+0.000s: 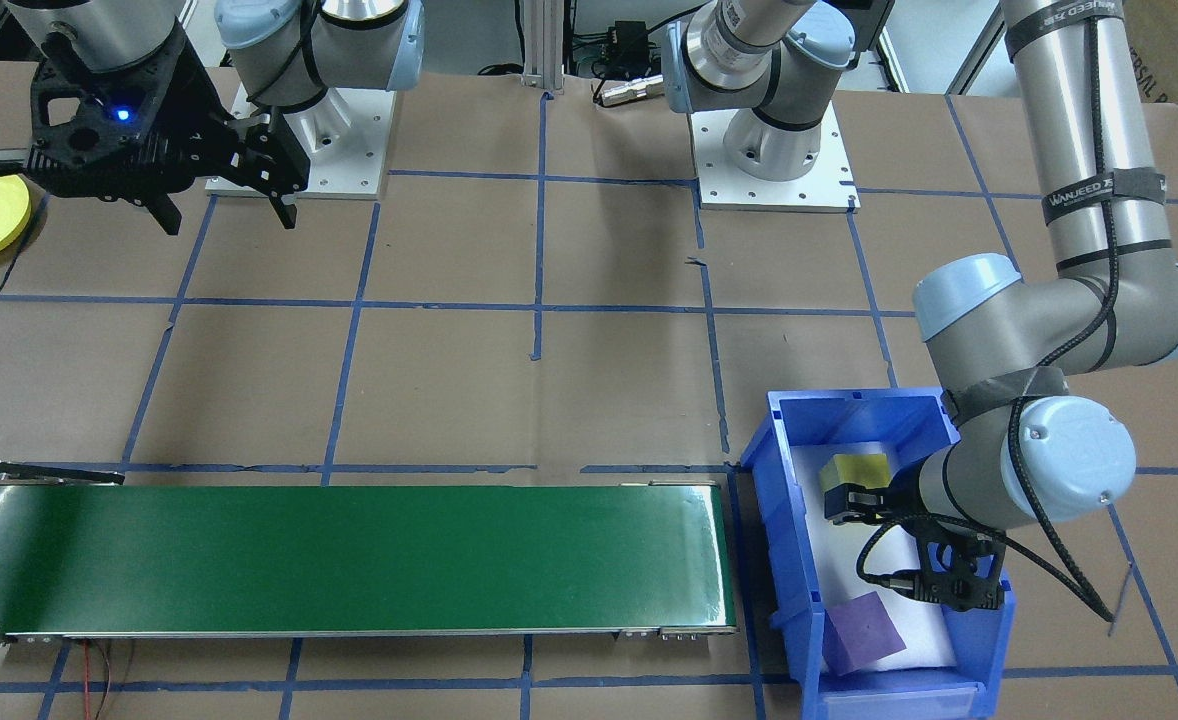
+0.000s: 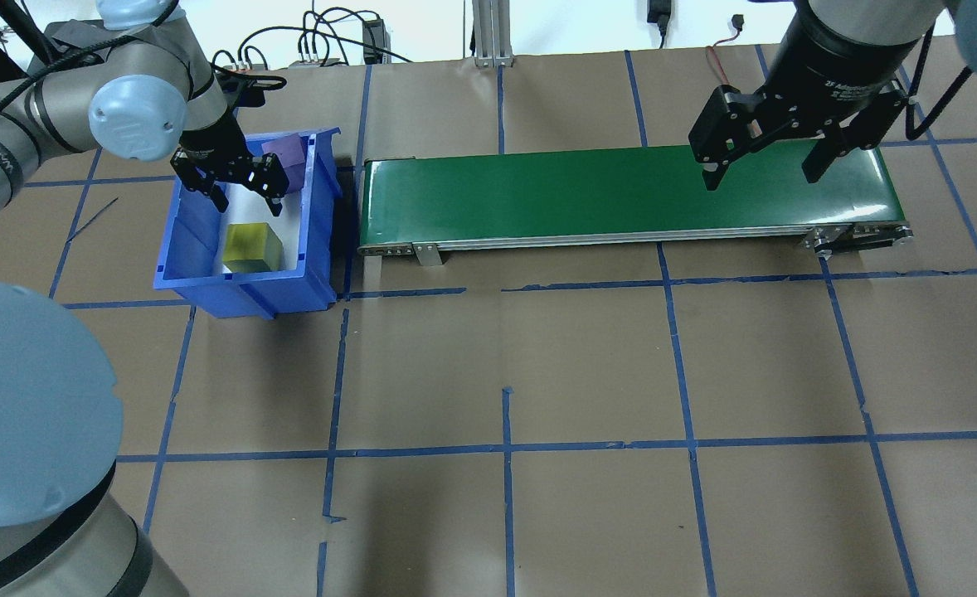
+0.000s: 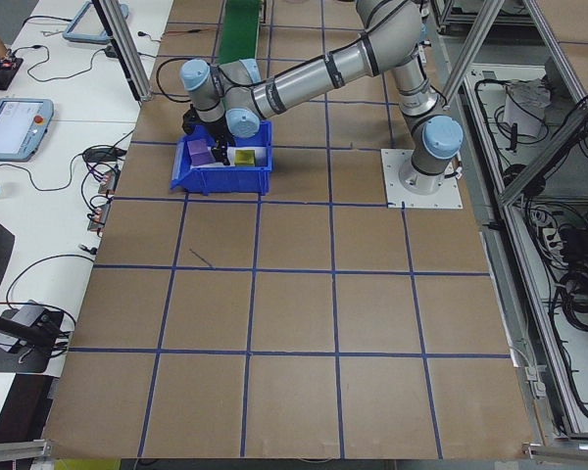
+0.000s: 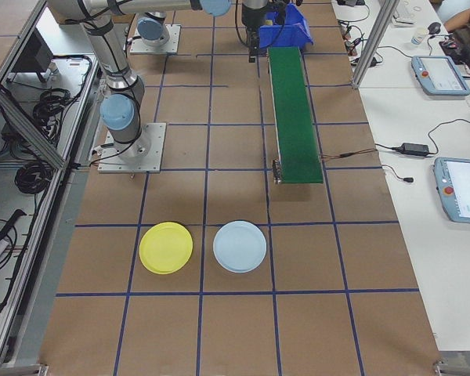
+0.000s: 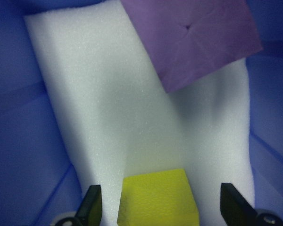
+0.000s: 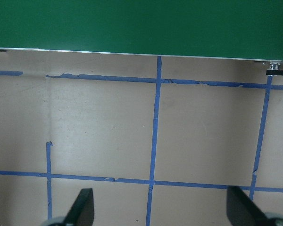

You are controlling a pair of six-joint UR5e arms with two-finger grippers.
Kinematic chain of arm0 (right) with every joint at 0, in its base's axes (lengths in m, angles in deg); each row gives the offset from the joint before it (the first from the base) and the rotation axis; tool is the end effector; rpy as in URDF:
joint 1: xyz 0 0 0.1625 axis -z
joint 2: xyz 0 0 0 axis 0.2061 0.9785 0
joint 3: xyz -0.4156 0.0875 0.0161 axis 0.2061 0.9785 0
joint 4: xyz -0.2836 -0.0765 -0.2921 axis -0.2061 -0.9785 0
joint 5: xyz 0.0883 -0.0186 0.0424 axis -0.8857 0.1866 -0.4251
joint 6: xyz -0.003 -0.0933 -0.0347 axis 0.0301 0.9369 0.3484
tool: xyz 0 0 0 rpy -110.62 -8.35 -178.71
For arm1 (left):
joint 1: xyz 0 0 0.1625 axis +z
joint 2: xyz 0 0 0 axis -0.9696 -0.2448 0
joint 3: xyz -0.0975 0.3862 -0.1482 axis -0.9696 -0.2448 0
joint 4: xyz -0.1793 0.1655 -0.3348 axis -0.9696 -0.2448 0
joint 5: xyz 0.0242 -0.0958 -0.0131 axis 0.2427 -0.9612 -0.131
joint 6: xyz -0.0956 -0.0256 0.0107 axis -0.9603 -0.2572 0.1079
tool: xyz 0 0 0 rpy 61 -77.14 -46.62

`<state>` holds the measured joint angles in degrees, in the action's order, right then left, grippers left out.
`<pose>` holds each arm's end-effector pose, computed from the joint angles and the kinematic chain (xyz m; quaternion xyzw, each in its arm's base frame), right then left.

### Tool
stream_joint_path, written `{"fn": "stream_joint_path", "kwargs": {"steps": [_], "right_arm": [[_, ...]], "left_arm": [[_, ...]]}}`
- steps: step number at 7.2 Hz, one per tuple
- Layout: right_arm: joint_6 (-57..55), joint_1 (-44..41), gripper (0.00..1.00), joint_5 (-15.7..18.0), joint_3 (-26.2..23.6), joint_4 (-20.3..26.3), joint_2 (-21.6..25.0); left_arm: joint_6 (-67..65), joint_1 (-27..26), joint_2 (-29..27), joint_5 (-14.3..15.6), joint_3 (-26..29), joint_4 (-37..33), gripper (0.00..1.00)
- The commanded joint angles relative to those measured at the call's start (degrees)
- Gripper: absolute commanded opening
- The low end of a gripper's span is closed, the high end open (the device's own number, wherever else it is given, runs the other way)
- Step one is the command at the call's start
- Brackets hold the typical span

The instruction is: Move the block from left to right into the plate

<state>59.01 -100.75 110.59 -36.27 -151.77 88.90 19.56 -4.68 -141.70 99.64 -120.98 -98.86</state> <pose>0.1273 -0.4841 0.5173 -0.0326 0.9993 0.0056 0.0182 -0.0166 -0.6736 0.2518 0.0575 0.9948 0.0836 0.0115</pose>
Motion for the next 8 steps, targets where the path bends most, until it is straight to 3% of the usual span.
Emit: {"fn": "stream_joint_path", "kwargs": {"steps": [1, 3, 4, 7, 8], "right_arm": [[-0.1, 0.0, 1.00, -0.1, 0.0, 0.0, 0.1], [0.0, 0.0, 1.00, -0.1, 0.0, 0.0, 0.1], [0.0, 0.0, 1.00, -0.1, 0.0, -0.1, 0.0], [0.0, 0.1, 1.00, -0.1, 0.0, -0.1, 0.0], [0.0, 0.0, 1.00, -0.1, 0.0, -0.1, 0.0]], "left_arm": [[-3.2, 0.0, 0.3, 0.1, -0.5, -0.2, 0.87], [-3.7, 0.0, 0.3, 1.2, -3.2, -0.1, 0.87], [-3.9, 0.0, 0.3, 2.9, -3.5, -0.2, 0.83], [-4.2, 0.0, 0.3, 2.4, -4.9, -0.2, 0.72], [-4.2, 0.0, 0.3, 2.4, -5.1, -0.2, 0.63]]}}
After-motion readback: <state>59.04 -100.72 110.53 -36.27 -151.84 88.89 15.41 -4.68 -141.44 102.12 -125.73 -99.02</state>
